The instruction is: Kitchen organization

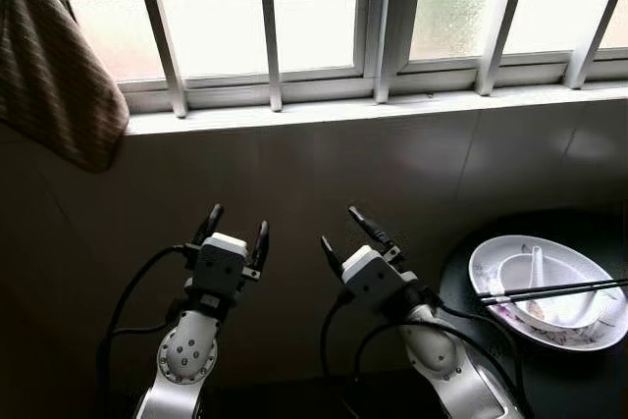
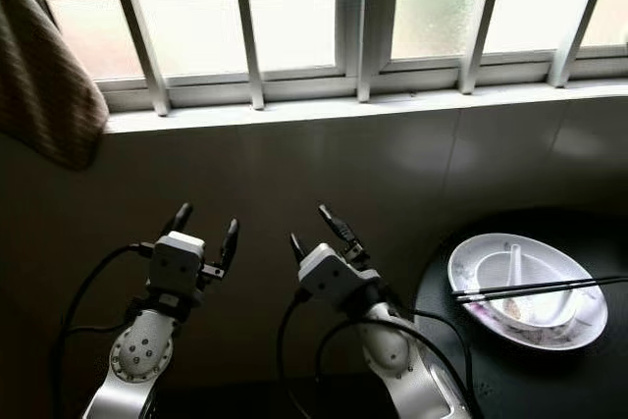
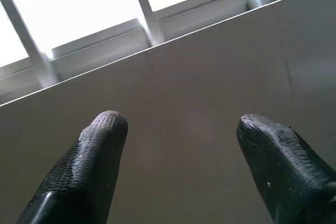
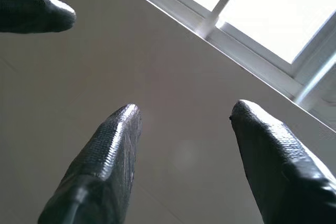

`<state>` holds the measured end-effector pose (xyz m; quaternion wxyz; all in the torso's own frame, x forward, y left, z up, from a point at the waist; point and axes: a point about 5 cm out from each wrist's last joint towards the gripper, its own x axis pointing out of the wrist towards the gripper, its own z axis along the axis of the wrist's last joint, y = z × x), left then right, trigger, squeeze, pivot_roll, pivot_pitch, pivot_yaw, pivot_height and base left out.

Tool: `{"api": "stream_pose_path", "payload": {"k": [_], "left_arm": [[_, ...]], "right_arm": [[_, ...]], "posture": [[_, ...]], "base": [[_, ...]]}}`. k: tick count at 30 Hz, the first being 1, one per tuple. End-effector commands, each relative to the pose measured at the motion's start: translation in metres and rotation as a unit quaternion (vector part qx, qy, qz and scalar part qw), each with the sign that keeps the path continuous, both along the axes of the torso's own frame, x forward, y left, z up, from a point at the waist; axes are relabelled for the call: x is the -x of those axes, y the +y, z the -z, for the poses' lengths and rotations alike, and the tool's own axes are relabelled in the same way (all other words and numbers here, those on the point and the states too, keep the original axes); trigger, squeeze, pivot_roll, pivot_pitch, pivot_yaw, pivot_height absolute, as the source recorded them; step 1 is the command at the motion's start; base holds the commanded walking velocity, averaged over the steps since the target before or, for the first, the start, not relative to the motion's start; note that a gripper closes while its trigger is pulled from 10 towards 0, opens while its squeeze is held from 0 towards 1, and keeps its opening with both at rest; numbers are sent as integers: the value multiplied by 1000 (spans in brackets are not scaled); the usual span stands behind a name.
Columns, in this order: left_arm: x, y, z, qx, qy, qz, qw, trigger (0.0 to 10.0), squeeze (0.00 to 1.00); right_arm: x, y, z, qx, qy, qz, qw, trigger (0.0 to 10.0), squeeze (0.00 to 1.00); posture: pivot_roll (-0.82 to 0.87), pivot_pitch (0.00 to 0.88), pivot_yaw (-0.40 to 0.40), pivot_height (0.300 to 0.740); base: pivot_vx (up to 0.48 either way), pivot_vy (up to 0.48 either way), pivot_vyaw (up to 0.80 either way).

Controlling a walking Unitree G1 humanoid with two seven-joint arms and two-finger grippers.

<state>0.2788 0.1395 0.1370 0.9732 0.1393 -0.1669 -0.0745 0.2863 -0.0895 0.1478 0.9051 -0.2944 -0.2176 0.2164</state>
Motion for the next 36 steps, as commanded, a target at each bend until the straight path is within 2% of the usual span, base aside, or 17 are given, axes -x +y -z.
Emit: {"api": "stream_pose_path", "payload": {"k": [1,17,22,23,24,25,29,34,36], "left_arm": [[1,-6,0,1,-1,10,1000,10000,0],[2,-9,1,7,-1,18,1000,10000,0],[1,-8,1,5,-1,15,1000,10000,0],[0,-7,1,4,-1,13,1000,10000,0],[0,-7,1,4,-1,13,1000,10000,0],[0,-7,1,3,0,12,1000,10000,0],[0,-6,1,3,0,12,1000,10000,0],[0,-5,2,2,2,12,1000,10000,0],[0,-5,2,2,2,11,1000,10000,0]], "right_arm": [[-1,-6,-1,1,-3,10,1000,10000,0],[-4,-7,1,14,-1,15,1000,10000,0],[-17,-22,18,66,34,93,993,10000,0],[-22,-31,24,84,53,123,987,10000,0],[-22,-31,24,84,53,123,987,10000,0],[-24,-35,26,105,59,138,983,10000,0],[-24,-36,29,134,57,148,978,10000,0],[-22,-33,40,174,80,163,968,10000,0],[-22,-35,41,170,88,173,966,10000,0]], "posture": [[-40,0,32,740],[-28,0,20,740],[-28,0,19,740],[-26,0,19,740],[-26,0,19,740],[-28,0,20,740],[-28,0,21,740],[-27,0,22,740],[-27,0,24,740]], "base": [[274,0,0],[47,0,0],[0,0,0],[0,0,0],[0,0,0],[0,0,0],[0,0,0],[0,0,0],[0,0,0]]}}
